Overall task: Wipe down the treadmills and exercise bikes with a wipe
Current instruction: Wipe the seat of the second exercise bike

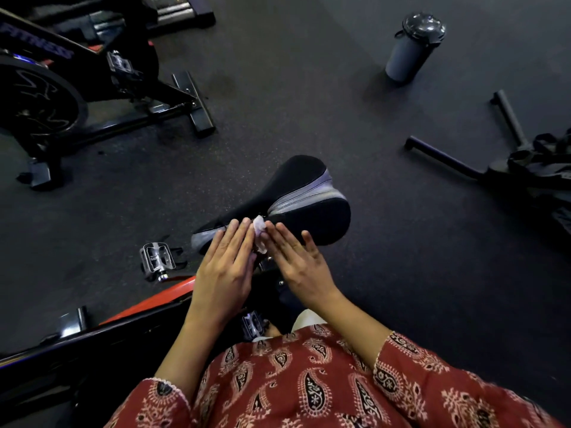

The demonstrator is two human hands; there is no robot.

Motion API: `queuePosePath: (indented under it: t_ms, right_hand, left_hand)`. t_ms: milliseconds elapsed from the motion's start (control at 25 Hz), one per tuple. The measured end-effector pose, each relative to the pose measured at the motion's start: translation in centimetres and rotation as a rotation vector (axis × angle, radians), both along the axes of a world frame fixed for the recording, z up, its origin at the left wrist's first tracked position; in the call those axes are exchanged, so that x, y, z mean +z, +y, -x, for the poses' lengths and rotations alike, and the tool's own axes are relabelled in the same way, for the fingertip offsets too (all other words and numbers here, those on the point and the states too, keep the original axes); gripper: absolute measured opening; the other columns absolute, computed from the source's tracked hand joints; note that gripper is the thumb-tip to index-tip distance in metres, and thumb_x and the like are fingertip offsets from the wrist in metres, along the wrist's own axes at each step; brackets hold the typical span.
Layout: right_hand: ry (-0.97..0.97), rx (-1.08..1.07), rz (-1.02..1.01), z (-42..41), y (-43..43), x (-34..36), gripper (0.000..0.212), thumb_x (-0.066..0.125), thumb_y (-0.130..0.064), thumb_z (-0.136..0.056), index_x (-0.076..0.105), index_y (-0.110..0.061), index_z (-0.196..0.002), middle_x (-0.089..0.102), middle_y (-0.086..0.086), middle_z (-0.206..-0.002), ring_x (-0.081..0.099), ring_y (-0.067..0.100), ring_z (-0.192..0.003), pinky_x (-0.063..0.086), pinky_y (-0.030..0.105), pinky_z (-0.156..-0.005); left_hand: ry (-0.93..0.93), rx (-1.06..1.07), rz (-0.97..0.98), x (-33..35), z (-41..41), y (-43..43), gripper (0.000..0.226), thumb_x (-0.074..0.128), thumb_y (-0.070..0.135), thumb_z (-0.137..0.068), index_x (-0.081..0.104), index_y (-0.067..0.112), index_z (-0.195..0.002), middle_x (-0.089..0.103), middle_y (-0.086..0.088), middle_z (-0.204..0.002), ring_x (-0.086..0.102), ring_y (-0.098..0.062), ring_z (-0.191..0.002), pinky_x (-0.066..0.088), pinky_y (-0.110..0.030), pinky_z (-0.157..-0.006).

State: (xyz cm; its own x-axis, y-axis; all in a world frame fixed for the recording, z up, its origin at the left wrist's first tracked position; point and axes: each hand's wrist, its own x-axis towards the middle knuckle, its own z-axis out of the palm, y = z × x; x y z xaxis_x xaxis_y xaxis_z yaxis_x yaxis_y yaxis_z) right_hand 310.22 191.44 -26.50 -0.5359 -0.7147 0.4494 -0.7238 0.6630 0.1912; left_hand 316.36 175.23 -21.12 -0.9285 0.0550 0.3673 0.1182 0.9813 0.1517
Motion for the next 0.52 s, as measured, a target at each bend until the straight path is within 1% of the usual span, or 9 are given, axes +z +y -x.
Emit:
queuePosePath:
  t_ms: [80,160,240,280,320,360,440,520]
  right_hand:
    - [0.051,-0.082,0.003,1.0,1.4,0.3,0.063,0.034,-0.007,-0.095,0.007,-0.006,-0.152,-0.007,0.011,-0.16,0.0,0.021,-0.148,-0.012,0.053,-0.115]
    - [0.082,-0.125,0.027,1.7,3.6,1.0,0.055,0.042,-0.006,-0.097,0.023,-0.001,-0.149,0.002,0.014,-0.159,0.005,0.023,-0.148,-0.007,0.057,-0.114]
    - [0.065,-0.053,0.034,2.3,4.8,2.1,0.058,0.065,-0.006,-0.088,0.04,0.007,-0.14,0.024,0.02,-0.153,0.021,0.029,-0.145,0.004,0.055,-0.116]
    - [0.026,0.034,0.046,2.7,4.4,2.6,0.059,0.071,-0.002,-0.082,0.046,0.012,-0.134,0.035,0.025,-0.147,0.032,0.033,-0.14,0.013,0.052,-0.117]
    - [-0.011,0.127,0.057,3.1,3.5,2.8,0.055,0.071,0.004,-0.08,0.048,0.016,-0.129,0.043,0.029,-0.14,0.041,0.038,-0.134,0.022,0.05,-0.116]
    - [-0.039,0.198,0.065,3.4,1.9,2.9,0.049,0.065,0.008,-0.081,0.049,0.018,-0.127,0.047,0.032,-0.135,0.045,0.041,-0.129,0.027,0.049,-0.114]
    - [-0.086,0.271,0.093,3.5,-1.4,3.3,0.044,0.055,0.007,-0.084,0.048,0.016,-0.127,0.052,0.032,-0.13,0.05,0.042,-0.124,0.028,0.048,-0.112]
    - [-0.096,0.295,0.103,3.6,-1.9,3.7,0.044,0.058,0.003,-0.085,0.052,0.012,-0.127,0.055,0.026,-0.131,0.052,0.038,-0.125,0.031,0.048,-0.111]
  left_hand:
    - [0.002,0.01,-0.029,0.0,0.2,0.2,0.044,0.044,0.017,-0.093,0.054,-0.004,-0.13,0.052,-0.018,-0.136,0.047,-0.031,-0.129,0.028,-0.041,-0.11]
    - [0.01,0.021,-0.055,-0.1,0.2,0.3,0.044,0.044,0.017,-0.092,0.054,-0.003,-0.13,0.053,-0.017,-0.135,0.048,-0.031,-0.128,0.027,-0.04,-0.111]
    - [0.026,0.026,-0.077,-0.4,0.0,0.3,0.043,0.044,0.016,-0.092,0.055,-0.003,-0.129,0.054,-0.017,-0.134,0.048,-0.03,-0.128,0.026,-0.04,-0.112]
    - [0.034,0.028,-0.086,-0.6,0.0,0.2,0.043,0.045,0.015,-0.092,0.055,-0.003,-0.129,0.054,-0.017,-0.134,0.048,-0.03,-0.128,0.026,-0.039,-0.112]
    - [0.039,0.029,-0.095,-0.7,0.1,0.2,0.042,0.045,0.014,-0.092,0.055,-0.003,-0.129,0.055,-0.017,-0.134,0.049,-0.03,-0.128,0.026,-0.039,-0.112]
    - [0.04,0.028,-0.1,-0.7,0.1,0.2,0.042,0.045,0.014,-0.091,0.055,-0.003,-0.129,0.055,-0.017,-0.133,0.049,-0.03,-0.127,0.026,-0.039,-0.113]
    - [0.042,0.027,-0.103,-0.8,0.2,0.3,0.041,0.045,0.013,-0.091,0.057,-0.004,-0.127,0.057,-0.018,-0.131,0.05,-0.031,-0.126,0.024,-0.037,-0.113]
    - [0.044,0.028,-0.108,-0.8,0.2,0.2,0.04,0.044,0.013,-0.091,0.057,-0.004,-0.126,0.057,-0.018,-0.13,0.051,-0.031,-0.126,0.023,-0.036,-0.113]
